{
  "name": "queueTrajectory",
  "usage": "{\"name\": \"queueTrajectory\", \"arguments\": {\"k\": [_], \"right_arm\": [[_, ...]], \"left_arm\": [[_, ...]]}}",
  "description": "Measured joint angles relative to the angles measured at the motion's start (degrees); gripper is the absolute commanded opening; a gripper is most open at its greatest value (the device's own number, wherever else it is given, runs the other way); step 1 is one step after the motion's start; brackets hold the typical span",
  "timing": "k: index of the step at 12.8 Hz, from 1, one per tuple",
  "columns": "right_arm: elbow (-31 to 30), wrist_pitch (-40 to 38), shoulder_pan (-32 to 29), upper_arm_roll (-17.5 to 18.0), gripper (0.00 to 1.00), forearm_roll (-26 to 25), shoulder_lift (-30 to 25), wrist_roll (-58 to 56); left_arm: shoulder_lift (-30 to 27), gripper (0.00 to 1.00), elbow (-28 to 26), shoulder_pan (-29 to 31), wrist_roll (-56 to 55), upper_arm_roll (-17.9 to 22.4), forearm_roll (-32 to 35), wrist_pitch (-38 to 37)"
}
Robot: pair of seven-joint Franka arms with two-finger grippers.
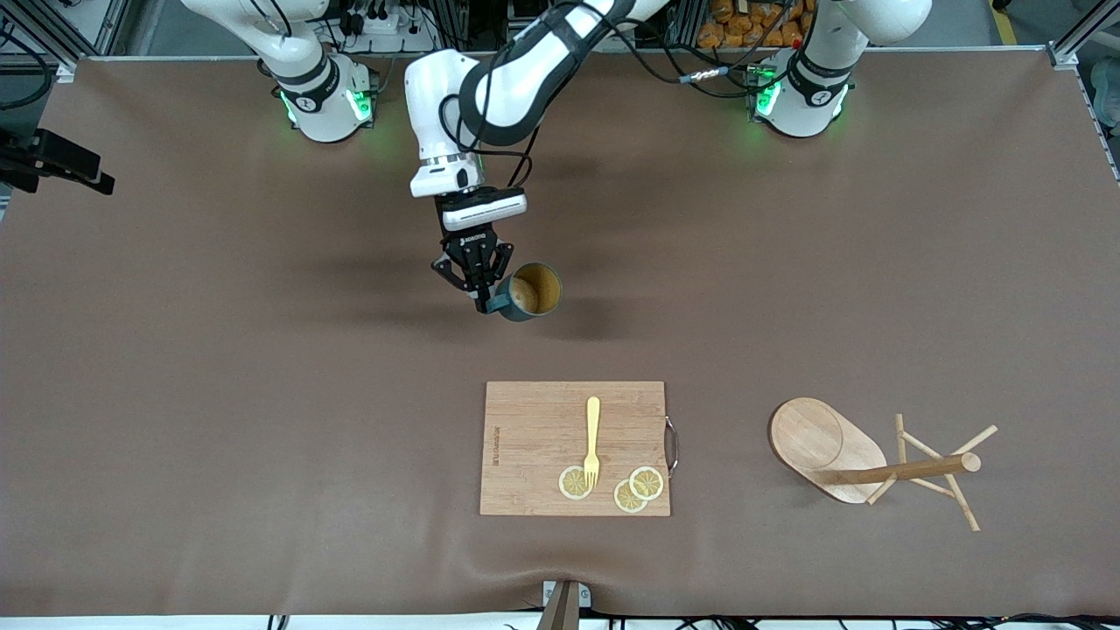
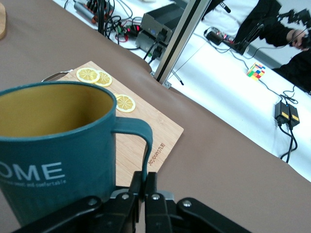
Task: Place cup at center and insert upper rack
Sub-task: 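Lift the teal mug by its handle with the left gripper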
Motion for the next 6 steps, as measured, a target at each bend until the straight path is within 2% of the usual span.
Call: {"name": "queueTrajectory", "arguments": {"k": [6], "right_arm": [[0.0,0.0,0.0,0.0,1.0,0.0,0.0,0.0]], "left_arm": [[-9.0,0.0,0.1,4.5,10.6,0.1,-12.1,0.4]]}}
